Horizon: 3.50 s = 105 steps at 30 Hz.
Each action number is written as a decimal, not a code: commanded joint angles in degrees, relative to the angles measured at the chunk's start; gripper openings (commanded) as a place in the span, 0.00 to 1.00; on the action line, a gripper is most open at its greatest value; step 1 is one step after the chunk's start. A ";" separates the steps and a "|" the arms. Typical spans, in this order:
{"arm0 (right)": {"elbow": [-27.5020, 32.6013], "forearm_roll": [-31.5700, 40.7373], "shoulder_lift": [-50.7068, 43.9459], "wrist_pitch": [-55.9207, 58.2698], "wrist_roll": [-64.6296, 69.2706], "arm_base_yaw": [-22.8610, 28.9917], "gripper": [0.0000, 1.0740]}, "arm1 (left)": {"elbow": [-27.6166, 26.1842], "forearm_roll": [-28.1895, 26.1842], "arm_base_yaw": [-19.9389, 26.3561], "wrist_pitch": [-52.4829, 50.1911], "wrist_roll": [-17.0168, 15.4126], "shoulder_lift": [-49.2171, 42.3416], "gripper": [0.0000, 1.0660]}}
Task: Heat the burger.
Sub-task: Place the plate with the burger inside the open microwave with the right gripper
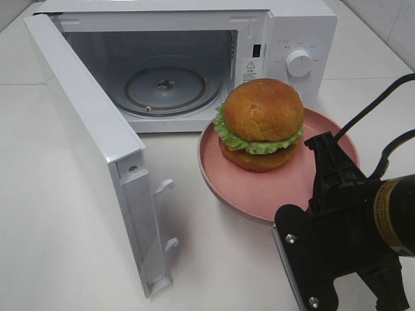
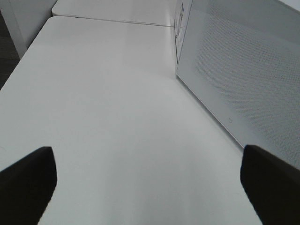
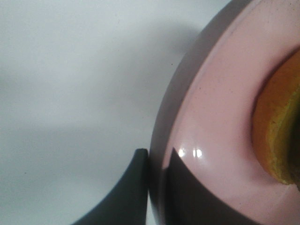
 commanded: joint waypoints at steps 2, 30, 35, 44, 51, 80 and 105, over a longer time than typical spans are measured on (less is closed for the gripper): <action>-0.29 -2.52 -0.17 -3.50 -4.93 0.06 0.01 | 0.00 -0.11 0.17 0.11 -0.06 -1.03 0.94; -0.40 21.66 -0.17 -10.14 -43.77 -9.05 0.00 | 0.00 -0.11 0.17 0.11 -0.06 -1.03 0.94; -1.03 26.93 -0.17 -10.43 -51.74 -12.32 0.00 | 0.00 -0.11 0.17 0.11 -0.06 -1.03 0.94; -5.84 33.17 0.29 -10.20 -58.90 -16.33 0.00 | 0.00 -0.11 0.17 0.11 -0.06 -1.03 0.94; -8.25 36.73 4.07 -10.20 -62.40 -16.33 0.00 | 0.00 -0.11 0.17 0.11 -0.06 -1.03 0.94; -22.69 39.19 23.38 -15.13 -60.96 -17.02 0.00 | 0.00 -0.11 0.17 0.11 -0.06 -1.03 0.94; -34.15 39.65 31.68 -15.41 -58.73 -19.42 0.00 | 0.00 -0.11 0.17 0.11 -0.06 -1.03 0.94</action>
